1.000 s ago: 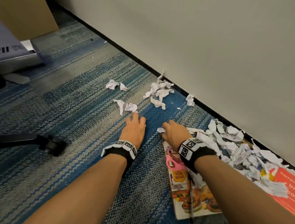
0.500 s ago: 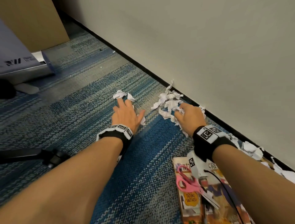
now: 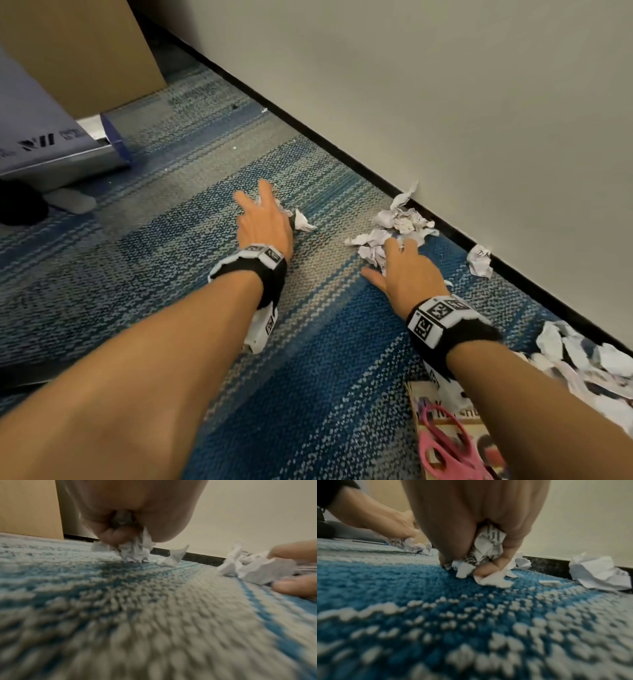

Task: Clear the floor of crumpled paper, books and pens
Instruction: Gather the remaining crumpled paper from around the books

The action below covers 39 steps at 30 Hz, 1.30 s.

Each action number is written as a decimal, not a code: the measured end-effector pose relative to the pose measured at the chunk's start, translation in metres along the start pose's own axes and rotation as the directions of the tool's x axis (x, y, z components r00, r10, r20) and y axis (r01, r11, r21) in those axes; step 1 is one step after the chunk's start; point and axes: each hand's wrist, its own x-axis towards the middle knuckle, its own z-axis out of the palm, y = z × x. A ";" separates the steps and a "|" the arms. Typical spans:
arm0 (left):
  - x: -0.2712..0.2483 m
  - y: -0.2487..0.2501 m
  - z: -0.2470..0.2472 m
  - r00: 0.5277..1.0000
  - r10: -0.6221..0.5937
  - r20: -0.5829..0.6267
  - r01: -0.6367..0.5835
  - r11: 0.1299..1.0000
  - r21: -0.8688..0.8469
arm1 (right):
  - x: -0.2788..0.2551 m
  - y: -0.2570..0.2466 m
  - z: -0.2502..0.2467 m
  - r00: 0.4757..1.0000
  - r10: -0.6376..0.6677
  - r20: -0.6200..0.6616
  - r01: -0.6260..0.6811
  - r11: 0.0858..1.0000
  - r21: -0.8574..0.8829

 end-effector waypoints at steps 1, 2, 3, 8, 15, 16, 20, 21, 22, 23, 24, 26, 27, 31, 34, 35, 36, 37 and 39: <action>0.007 -0.001 0.003 0.999 -0.017 0.043 0.015 0.999 0.030 | -0.002 0.003 0.002 0.999 -0.005 -0.032 0.006 0.999 0.039; 0.010 0.001 0.003 0.996 -0.001 0.092 -0.005 0.998 0.070 | -0.003 0.006 0.003 0.998 -0.006 -0.058 0.010 0.997 0.076; 0.010 0.004 0.002 0.987 0.042 0.155 -0.063 0.989 0.137 | -0.005 0.008 0.003 0.997 0.000 -0.078 0.009 0.994 0.112; 0.003 0.023 0.011 0.923 0.202 0.326 -0.351 0.788 0.506 | -0.009 0.012 0.000 0.995 0.050 -0.087 -0.035 0.986 0.162; -0.002 0.046 0.018 0.926 0.222 0.306 -0.263 0.960 0.096 | -0.019 0.007 -0.005 0.999 0.013 0.042 -0.018 0.991 0.135; -0.005 0.053 0.019 0.922 0.250 0.295 -0.260 0.966 -0.005 | -0.022 0.008 -0.005 0.998 0.012 0.063 -0.022 0.985 0.169; -0.030 0.095 0.022 0.889 0.403 0.217 -0.367 0.911 -0.189 | -0.039 0.011 -0.005 0.989 -0.016 0.149 -0.016 0.977 0.211; -0.038 0.105 0.025 0.872 0.427 0.240 -0.395 0.903 -0.170 | -0.044 0.012 -0.004 0.986 -0.024 0.168 -0.010 0.980 0.201; -0.045 0.114 0.032 0.853 0.447 0.269 -0.430 0.895 -0.121 | -0.050 0.014 -0.004 0.983 -0.030 0.183 -0.006 0.981 0.192; -0.053 0.122 0.040 0.835 0.464 0.295 -0.472 0.880 -0.047 | -0.055 0.016 -0.004 0.980 -0.030 0.198 -0.008 0.982 0.187; -0.061 0.129 0.048 0.811 0.492 0.316 -0.531 0.846 0.046 | -0.059 0.018 -0.004 0.977 -0.023 0.212 -0.016 0.983 0.183; -0.076 0.136 0.061 0.737 0.559 0.381 -0.664 0.705 0.250 | -0.068 0.022 -0.004 0.968 -0.013 0.251 -0.032 0.985 0.172; -0.080 0.137 0.064 0.714 0.573 0.402 -0.698 0.628 0.344 | -0.072 0.025 -0.004 0.962 -0.018 0.274 -0.030 0.985 0.168; -0.083 0.131 0.057 0.670 0.620 0.407 -0.739 0.507 0.443 | -0.095 0.042 -0.004 0.960 -0.055 0.275 0.009 0.986 0.167; -0.083 0.133 0.051 0.718 0.570 0.399 -0.687 0.673 0.275 | -0.114 0.058 -0.008 0.979 -0.057 0.196 0.011 0.974 0.226; -0.080 0.131 0.052 0.731 0.541 0.417 -0.659 0.718 0.224 | -0.117 0.062 -0.009 0.984 -0.050 0.170 0.006 0.968 0.249; -0.080 0.131 0.051 0.735 0.519 0.436 -0.638 0.748 0.185 | -0.122 0.066 -0.011 0.989 -0.039 0.144 -0.001 0.963 0.268; -0.078 0.130 0.052 0.731 0.510 0.453 -0.629 0.761 0.159 | -0.126 0.069 -0.014 0.992 -0.030 0.122 -0.005 0.961 0.278; -0.079 0.127 0.046 0.712 0.530 0.461 -0.634 0.767 0.097 | -0.131 0.075 -0.016 0.995 -0.023 0.093 -0.004 0.959 0.283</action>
